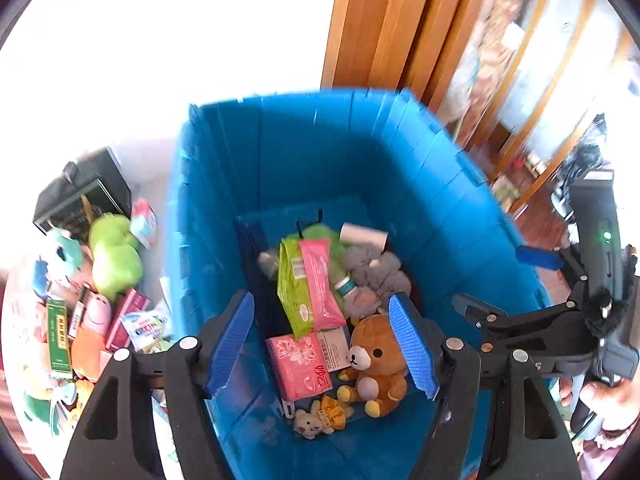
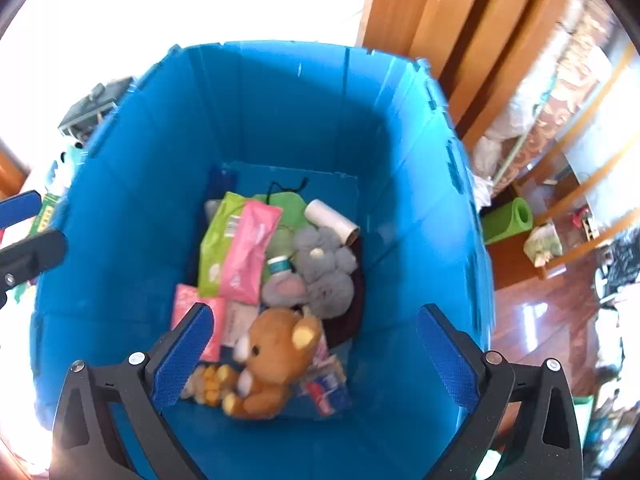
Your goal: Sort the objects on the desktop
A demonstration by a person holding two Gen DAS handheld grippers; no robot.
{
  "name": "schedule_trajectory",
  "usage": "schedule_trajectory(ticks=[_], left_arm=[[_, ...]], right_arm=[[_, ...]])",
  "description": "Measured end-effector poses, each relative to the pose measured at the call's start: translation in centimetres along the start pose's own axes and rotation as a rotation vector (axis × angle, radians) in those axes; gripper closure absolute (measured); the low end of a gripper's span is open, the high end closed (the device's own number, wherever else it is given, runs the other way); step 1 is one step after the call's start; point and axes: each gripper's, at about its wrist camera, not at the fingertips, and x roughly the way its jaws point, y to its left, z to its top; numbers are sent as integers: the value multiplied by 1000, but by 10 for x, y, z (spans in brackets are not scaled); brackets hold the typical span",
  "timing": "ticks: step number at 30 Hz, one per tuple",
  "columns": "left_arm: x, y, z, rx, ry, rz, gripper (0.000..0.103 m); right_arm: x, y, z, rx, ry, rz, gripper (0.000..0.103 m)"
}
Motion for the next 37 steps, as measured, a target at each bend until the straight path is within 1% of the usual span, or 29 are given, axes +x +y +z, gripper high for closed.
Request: schedule_trajectory(ticks=[2,3,5,7,10,13,16,18,19,21,23,25,29,33,37], left_arm=[[-25,-1,-21,32,-96,18,31],[-35,0,-33,44,-143,27,26],[-53,2,-56,58,-228,36,24],[-65,5,-76,69,-285,28,24],[-79,14,-95,45,-327,25,24],[-81,18,-105,19,-329,25,24],[-83,18,-109,7,-308,26,24],[-86,15,-112,38,-313,-21,24],[-86,14,-115,42,-317,-22,24],[-80,9,-114,55,-282,3,24],[-71,0,-112,103,-245,32,24],[-64,-7,-114,125,-256,73,24],[-57,-4,-112,97,-236,17,24],[-52,-6,-111,104,-253,31,24],[-47,-6,-109,103,-246,28,24]], right_arm=[[-15,7,-19,27,-37,13,0],[-22,11,-29,37,-57,19,0],[-33,20,-47,52,-98,26,0],[-43,30,-63,60,-132,24,0],[-56,44,-83,83,-187,22,0],[-62,54,-97,105,-210,29,0],[-62,65,-102,97,-189,-6,0],[-62,70,-104,85,-174,-25,0],[-61,71,-105,83,-167,-30,0],[-59,73,-107,80,-150,-39,0],[-55,73,-109,78,-134,-53,0],[-52,71,-111,77,-122,-63,0],[-46,67,-112,79,-114,-74,0],[-42,60,-110,92,-116,-71,0],[-36,55,-107,104,-106,-67,0]])
